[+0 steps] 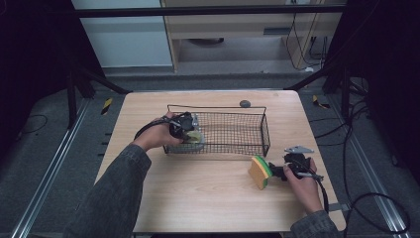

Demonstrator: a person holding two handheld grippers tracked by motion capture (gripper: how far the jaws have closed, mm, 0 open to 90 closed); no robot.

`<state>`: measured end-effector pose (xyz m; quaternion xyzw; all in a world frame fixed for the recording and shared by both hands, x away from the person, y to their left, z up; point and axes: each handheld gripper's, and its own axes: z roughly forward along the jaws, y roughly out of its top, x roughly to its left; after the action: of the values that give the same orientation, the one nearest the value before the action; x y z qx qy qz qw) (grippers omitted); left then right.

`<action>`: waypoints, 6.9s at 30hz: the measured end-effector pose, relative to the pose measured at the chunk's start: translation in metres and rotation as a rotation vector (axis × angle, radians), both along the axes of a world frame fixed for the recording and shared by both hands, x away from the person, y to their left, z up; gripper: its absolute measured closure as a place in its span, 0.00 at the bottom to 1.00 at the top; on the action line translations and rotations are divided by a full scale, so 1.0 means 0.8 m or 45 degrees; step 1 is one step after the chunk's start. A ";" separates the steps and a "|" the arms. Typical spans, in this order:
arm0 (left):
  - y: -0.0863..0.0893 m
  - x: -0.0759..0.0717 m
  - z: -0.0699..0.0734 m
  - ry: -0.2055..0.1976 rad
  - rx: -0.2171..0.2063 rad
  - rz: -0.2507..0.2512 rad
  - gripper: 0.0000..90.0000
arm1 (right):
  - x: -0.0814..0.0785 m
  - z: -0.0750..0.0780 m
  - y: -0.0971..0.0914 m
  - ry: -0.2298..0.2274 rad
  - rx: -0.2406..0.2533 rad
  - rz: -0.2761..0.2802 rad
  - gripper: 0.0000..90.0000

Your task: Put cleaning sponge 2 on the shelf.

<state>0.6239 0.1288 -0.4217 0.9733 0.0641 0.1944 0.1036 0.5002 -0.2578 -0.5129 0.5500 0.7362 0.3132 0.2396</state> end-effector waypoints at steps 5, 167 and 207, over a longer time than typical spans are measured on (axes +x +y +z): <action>0.003 -0.004 0.018 -0.018 -0.095 0.020 0.66 | 0.000 0.000 0.000 0.000 0.000 0.000 0.01; 0.157 -0.149 -0.109 -0.006 -0.827 0.853 0.00 | 0.019 0.209 0.013 0.346 -0.202 0.321 0.71; 0.158 -0.147 -0.109 -0.002 -0.827 0.838 0.00 | 0.117 0.269 0.090 0.115 -0.370 0.384 0.71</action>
<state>0.5061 0.2550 -0.5085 0.8181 0.4273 0.1875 0.3360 0.5937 -0.1855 -0.2981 0.4068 0.8575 0.2110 0.2338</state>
